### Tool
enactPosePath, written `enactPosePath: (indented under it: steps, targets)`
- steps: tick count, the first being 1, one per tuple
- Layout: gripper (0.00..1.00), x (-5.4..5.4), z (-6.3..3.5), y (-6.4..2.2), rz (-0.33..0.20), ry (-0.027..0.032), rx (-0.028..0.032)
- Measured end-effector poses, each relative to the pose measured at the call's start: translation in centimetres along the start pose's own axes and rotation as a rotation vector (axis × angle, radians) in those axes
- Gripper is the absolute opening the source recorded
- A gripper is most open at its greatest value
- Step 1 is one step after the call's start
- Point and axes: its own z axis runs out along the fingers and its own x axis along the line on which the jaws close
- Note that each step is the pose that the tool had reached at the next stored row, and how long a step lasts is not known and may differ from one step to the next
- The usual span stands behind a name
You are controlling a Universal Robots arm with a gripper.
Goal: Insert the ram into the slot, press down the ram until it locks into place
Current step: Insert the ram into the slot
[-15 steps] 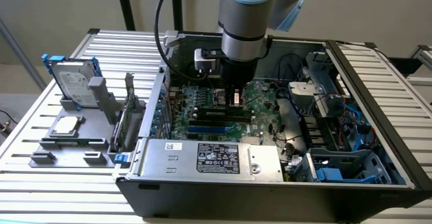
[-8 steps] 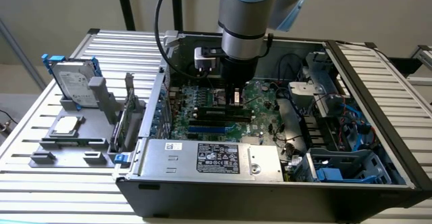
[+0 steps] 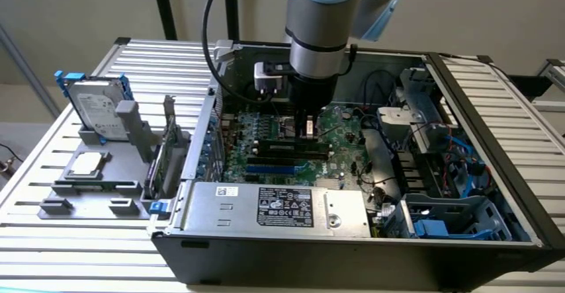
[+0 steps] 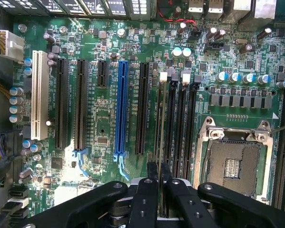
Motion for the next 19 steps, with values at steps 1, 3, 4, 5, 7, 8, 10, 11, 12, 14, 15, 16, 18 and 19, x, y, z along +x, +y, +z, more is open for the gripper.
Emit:
enactPosePath:
  steps: [1, 3, 4, 5, 7, 8, 10, 11, 12, 14, 15, 16, 18, 19]
  targets:
    - [0.14, 0.00, 0.02, 0.00, 0.000, 0.0000, 0.0000]
    - [0.14, 0.00, 0.06, 0.00, 0.000, 0.0001, 0.0000]
    - [0.14, -0.05, 0.17, -0.01, 0.000, 0.0000, 0.0001]
    - [0.14, -0.05, 0.28, -0.03, 0.000, -0.0010, 0.0001]
    - [0.14, -0.05, 0.29, -0.02, 0.001, -0.0013, 0.0001]
    - [0.14, -0.05, 0.30, -0.02, 0.001, -0.0015, 0.0001]
    - [0.14, -0.05, 0.31, -0.02, 0.003, -0.0019, 0.0000]
    - [0.14, -0.05, 0.32, -0.03, 0.004, -0.0021, 0.0000]
    - [0.14, -0.05, 0.32, -0.03, 0.005, -0.0023, 0.0000]
    - [0.14, -0.05, 0.33, -0.02, 0.007, -0.0027, 0.0000]
    - [0.14, -0.05, 0.34, -0.03, 0.008, -0.0028, 0.0000]
    - [0.14, -0.06, 0.36, -0.03, 0.008, -0.0030, 0.0001]
    - [0.14, -0.05, 0.38, -0.03, 0.008, -0.0031, 0.0001]
    - [0.14, -0.06, 0.38, -0.03, 0.008, -0.0030, 0.0001]
